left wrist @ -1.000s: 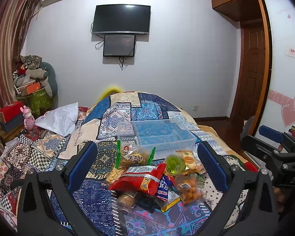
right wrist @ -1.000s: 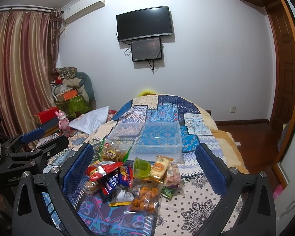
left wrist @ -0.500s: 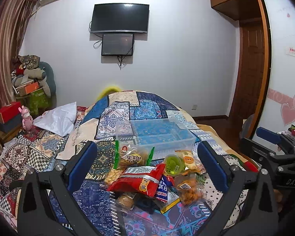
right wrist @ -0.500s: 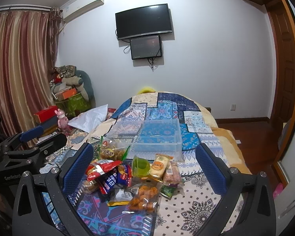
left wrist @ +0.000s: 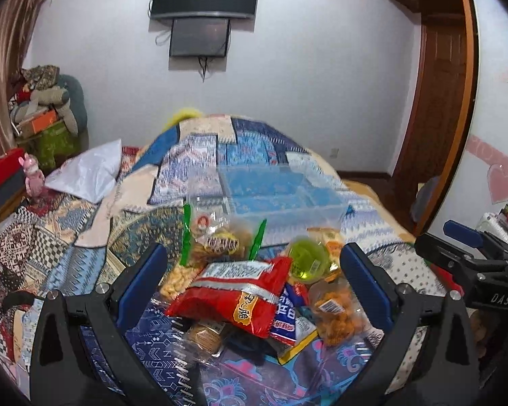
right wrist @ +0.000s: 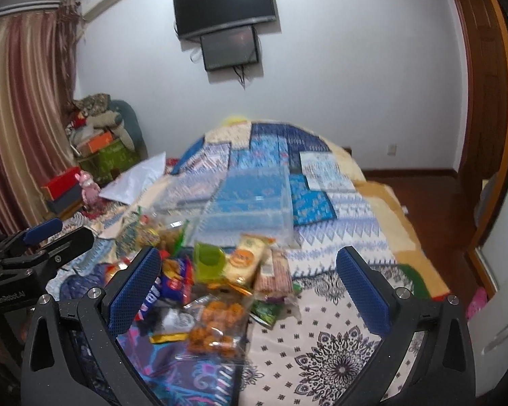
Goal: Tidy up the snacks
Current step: 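Grasp the red chip bag with the left gripper while the right grasps the wafer roll pack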
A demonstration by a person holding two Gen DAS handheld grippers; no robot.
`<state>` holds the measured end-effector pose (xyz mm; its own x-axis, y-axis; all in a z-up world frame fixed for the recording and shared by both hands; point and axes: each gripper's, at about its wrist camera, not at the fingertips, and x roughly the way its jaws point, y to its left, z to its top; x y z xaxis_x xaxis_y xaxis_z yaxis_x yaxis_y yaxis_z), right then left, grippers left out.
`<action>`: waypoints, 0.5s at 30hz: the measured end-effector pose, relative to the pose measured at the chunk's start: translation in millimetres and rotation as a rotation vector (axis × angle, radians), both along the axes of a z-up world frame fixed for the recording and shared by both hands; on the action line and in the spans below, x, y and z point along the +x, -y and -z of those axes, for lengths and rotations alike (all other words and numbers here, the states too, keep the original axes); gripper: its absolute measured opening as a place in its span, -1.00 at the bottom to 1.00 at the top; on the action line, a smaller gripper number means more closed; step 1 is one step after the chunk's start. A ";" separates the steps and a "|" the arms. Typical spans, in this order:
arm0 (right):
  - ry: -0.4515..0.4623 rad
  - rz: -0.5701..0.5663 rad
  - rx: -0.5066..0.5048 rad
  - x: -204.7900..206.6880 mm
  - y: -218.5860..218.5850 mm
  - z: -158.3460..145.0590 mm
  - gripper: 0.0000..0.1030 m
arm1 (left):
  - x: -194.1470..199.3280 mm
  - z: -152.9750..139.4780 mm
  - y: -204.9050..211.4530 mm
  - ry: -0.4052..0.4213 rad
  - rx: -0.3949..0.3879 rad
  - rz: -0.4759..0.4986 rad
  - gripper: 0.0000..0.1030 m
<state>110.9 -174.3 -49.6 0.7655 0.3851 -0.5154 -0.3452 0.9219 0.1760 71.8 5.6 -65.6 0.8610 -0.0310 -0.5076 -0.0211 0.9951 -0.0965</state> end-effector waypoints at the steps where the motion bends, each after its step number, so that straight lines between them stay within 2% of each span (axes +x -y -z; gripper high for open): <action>1: -0.023 -0.002 0.003 4.2 0.4 4.9 1.00 | 5.0 5.6 -0.2 -0.017 0.003 0.000 1.00; 6: -0.101 -0.026 0.003 19.0 -0.3 23.9 0.96 | 25.4 31.1 -5.2 -0.088 0.004 -0.013 1.00; 15: -0.227 -0.040 0.002 48.2 -1.6 54.2 0.54 | 52.3 66.7 -10.0 -0.200 -0.008 -0.008 1.00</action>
<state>159.1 -172.7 -103.9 0.6141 0.4137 -0.6721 -0.3327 0.9080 0.2548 124.1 15.7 -132.3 0.7430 -0.0293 -0.6687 -0.0482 0.9941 -0.0971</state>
